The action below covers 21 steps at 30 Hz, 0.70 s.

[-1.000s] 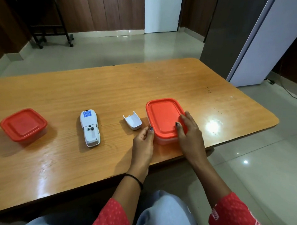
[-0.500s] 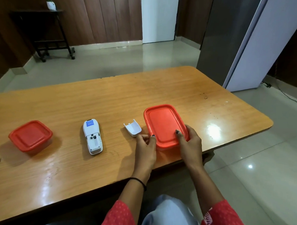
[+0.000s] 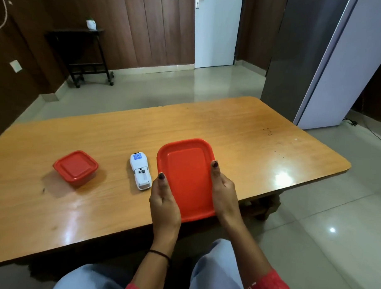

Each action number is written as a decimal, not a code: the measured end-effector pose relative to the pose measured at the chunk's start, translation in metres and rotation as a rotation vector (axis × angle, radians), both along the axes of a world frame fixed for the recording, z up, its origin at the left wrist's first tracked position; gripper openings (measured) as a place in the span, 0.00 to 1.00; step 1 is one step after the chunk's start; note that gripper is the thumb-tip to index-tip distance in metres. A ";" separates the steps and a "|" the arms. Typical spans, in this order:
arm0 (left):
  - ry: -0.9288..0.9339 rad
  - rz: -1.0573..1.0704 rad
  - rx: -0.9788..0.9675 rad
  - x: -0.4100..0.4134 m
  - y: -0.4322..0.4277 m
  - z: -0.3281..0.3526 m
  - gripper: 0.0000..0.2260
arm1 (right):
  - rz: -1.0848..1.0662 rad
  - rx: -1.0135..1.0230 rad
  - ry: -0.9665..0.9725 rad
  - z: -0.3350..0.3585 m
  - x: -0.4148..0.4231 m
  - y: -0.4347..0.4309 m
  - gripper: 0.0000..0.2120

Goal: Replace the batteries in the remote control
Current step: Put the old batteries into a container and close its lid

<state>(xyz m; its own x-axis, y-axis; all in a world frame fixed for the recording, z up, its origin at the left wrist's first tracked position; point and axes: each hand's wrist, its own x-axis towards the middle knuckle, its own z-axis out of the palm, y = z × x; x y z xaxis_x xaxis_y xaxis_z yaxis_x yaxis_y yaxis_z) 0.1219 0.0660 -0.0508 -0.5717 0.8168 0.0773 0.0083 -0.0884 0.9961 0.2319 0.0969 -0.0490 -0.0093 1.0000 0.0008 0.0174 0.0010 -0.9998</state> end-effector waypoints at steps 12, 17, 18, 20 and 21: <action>0.038 -0.087 -0.048 -0.065 -0.021 0.042 0.32 | 0.084 0.119 -0.240 0.014 -0.035 -0.039 0.40; 0.200 -0.191 0.048 -0.051 -0.028 0.071 0.23 | 0.105 0.119 -0.150 0.070 -0.024 -0.035 0.35; 0.198 -0.202 0.053 -0.047 -0.029 0.075 0.24 | 0.077 0.137 -0.142 0.078 -0.020 -0.034 0.34; 0.168 -0.241 0.077 -0.039 -0.033 0.082 0.26 | 0.047 0.171 -0.142 0.085 -0.011 -0.038 0.33; 0.160 -0.271 0.089 -0.035 -0.035 0.086 0.28 | 0.034 0.173 -0.127 0.086 -0.006 -0.042 0.32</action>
<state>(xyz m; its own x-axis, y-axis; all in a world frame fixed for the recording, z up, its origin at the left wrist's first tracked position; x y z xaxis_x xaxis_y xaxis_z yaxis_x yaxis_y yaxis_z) 0.0870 0.0311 0.0353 -0.3093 0.9236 0.2264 0.1288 -0.1952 0.9723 0.2260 0.0552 0.0366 -0.0537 0.9842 0.1687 0.1407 0.1747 -0.9745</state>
